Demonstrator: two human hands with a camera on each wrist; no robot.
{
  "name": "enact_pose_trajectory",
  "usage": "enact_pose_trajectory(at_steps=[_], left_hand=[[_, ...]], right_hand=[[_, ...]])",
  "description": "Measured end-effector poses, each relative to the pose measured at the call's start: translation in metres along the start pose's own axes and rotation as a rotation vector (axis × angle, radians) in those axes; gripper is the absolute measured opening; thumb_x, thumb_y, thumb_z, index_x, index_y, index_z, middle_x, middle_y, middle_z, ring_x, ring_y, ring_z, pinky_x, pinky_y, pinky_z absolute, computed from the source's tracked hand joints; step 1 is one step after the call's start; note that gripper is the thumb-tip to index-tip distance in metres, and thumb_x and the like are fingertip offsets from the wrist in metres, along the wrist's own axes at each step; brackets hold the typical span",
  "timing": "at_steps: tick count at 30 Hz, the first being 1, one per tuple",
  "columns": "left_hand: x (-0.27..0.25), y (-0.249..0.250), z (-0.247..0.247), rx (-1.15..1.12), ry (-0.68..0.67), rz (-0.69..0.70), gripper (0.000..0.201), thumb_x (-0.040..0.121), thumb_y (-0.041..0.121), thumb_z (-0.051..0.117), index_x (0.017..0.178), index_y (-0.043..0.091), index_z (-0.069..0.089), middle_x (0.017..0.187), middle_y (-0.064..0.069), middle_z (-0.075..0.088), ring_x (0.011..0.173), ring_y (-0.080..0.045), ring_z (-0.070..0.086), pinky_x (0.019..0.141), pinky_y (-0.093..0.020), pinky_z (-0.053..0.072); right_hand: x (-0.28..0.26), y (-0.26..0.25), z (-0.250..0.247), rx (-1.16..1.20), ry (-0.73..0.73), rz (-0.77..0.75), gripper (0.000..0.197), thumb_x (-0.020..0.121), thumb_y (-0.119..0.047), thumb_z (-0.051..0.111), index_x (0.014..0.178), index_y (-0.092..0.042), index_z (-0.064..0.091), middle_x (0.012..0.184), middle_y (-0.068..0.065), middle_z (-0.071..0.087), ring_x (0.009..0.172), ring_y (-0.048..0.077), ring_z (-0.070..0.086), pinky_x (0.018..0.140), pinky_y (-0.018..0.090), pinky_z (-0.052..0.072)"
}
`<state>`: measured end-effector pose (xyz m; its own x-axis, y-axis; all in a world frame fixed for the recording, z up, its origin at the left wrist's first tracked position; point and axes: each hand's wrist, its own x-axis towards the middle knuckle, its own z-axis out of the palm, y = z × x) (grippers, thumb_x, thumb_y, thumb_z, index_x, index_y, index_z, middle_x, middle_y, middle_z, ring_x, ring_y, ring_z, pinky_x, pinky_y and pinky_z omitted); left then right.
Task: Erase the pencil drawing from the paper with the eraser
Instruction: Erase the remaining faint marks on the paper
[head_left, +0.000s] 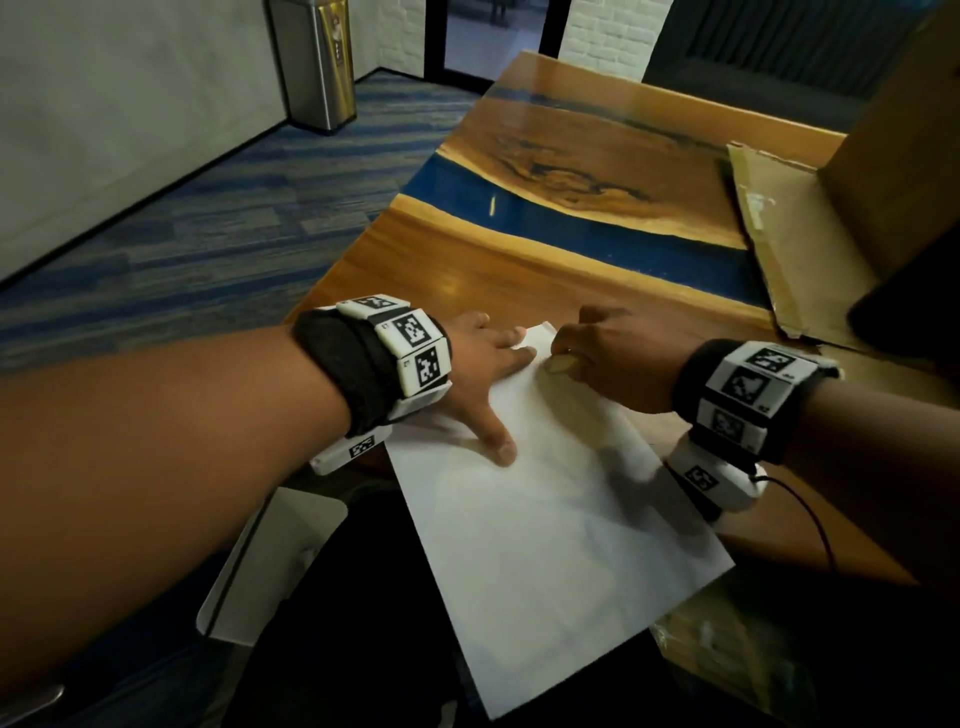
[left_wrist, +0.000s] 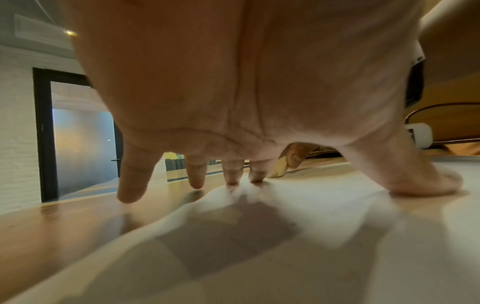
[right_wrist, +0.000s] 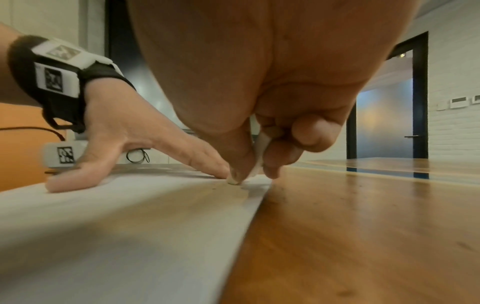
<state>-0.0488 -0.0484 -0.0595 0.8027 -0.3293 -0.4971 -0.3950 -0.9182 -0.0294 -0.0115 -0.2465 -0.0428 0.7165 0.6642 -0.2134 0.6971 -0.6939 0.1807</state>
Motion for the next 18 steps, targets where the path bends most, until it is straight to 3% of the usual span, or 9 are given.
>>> enact_pose_trajectory(at_steps=[2, 5, 6, 9, 10, 14, 15, 18], left_hand=[[-0.002, -0.002, 0.0, -0.005, -0.005, -0.005, 0.13, 0.06, 0.091, 0.059, 0.158, 0.037, -0.007, 0.166, 0.013, -0.013, 0.153, -0.03, -0.009, 0.116, -0.061, 0.013], [0.0, -0.003, 0.003, -0.018, -0.007, 0.002, 0.131, 0.06, 0.091, 0.06, 0.158, 0.037, -0.008, 0.166, 0.012, -0.014, 0.153, -0.031, -0.01, 0.116, -0.063, 0.013], [0.001, -0.003, 0.003, -0.016, -0.008, 0.004, 0.131, 0.06, 0.091, 0.06, 0.158, 0.037, -0.008, 0.166, 0.012, -0.015, 0.153, -0.031, -0.01, 0.115, -0.063, 0.014], [0.002, -0.004, 0.004, -0.021, -0.006, 0.006, 0.131, 0.06, 0.09, 0.06, 0.158, 0.038, -0.008, 0.166, 0.013, -0.016, 0.153, -0.03, -0.01, 0.116, -0.062, 0.014], [0.002, -0.004, 0.004, -0.025, -0.005, 0.011, 0.131, 0.06, 0.091, 0.06, 0.158, 0.038, -0.008, 0.166, 0.013, -0.016, 0.153, -0.031, -0.01, 0.116, -0.061, 0.014], [0.004, -0.008, 0.007, -0.054, -0.006, 0.029, 0.133, 0.057, 0.093, 0.058, 0.158, 0.038, -0.008, 0.166, 0.011, -0.015, 0.153, -0.033, -0.009, 0.117, -0.06, 0.014], [0.006, -0.008, 0.007, -0.049, -0.006, 0.033, 0.135, 0.055, 0.095, 0.057, 0.158, 0.038, -0.008, 0.166, 0.011, -0.015, 0.153, -0.033, -0.009, 0.117, -0.061, 0.014], [0.01, -0.011, 0.009, -0.027, -0.015, 0.05, 0.139, 0.047, 0.1, 0.05, 0.157, 0.04, -0.01, 0.166, 0.011, -0.016, 0.152, -0.036, -0.009, 0.119, -0.063, 0.013]], right_hand=[[-0.012, -0.007, -0.001, 0.05, -0.042, -0.087, 0.032, 0.099, -0.038, 0.049, 0.13, -0.032, 0.055, 0.11, -0.005, 0.05, 0.094, 0.015, 0.051, 0.085, 0.032, 0.048], [-0.03, -0.024, -0.004, 0.158, -0.147, -0.331, 0.029, 0.1, -0.037, 0.049, 0.128, -0.036, 0.055, 0.107, -0.009, 0.048, 0.092, 0.011, 0.05, 0.083, 0.027, 0.046], [-0.028, -0.022, -0.003, 0.157, -0.151, -0.335, 0.029, 0.099, -0.037, 0.049, 0.128, -0.036, 0.054, 0.107, -0.009, 0.048, 0.091, 0.011, 0.05, 0.083, 0.027, 0.046], [-0.012, -0.005, 0.0, 0.064, -0.019, -0.054, 0.032, 0.099, -0.039, 0.048, 0.129, -0.034, 0.054, 0.105, -0.008, 0.047, 0.089, 0.014, 0.049, 0.079, 0.029, 0.045], [-0.01, -0.003, 0.002, 0.035, 0.009, -0.032, 0.032, 0.098, -0.04, 0.046, 0.129, -0.033, 0.054, 0.105, -0.007, 0.048, 0.088, 0.015, 0.05, 0.077, 0.03, 0.045], [-0.017, -0.028, 0.001, 0.151, -0.107, -0.31, 0.028, 0.099, -0.039, 0.047, 0.124, -0.034, 0.056, 0.106, -0.009, 0.048, 0.091, 0.014, 0.052, 0.082, 0.031, 0.048], [-0.016, -0.027, -0.001, 0.151, -0.099, -0.292, 0.027, 0.099, -0.038, 0.048, 0.125, -0.034, 0.056, 0.105, -0.009, 0.047, 0.09, 0.014, 0.051, 0.083, 0.031, 0.048], [-0.001, -0.008, -0.002, 0.031, 0.025, -0.039, 0.029, 0.099, -0.035, 0.049, 0.127, -0.031, 0.055, 0.108, -0.005, 0.051, 0.087, 0.017, 0.051, 0.08, 0.035, 0.05]])
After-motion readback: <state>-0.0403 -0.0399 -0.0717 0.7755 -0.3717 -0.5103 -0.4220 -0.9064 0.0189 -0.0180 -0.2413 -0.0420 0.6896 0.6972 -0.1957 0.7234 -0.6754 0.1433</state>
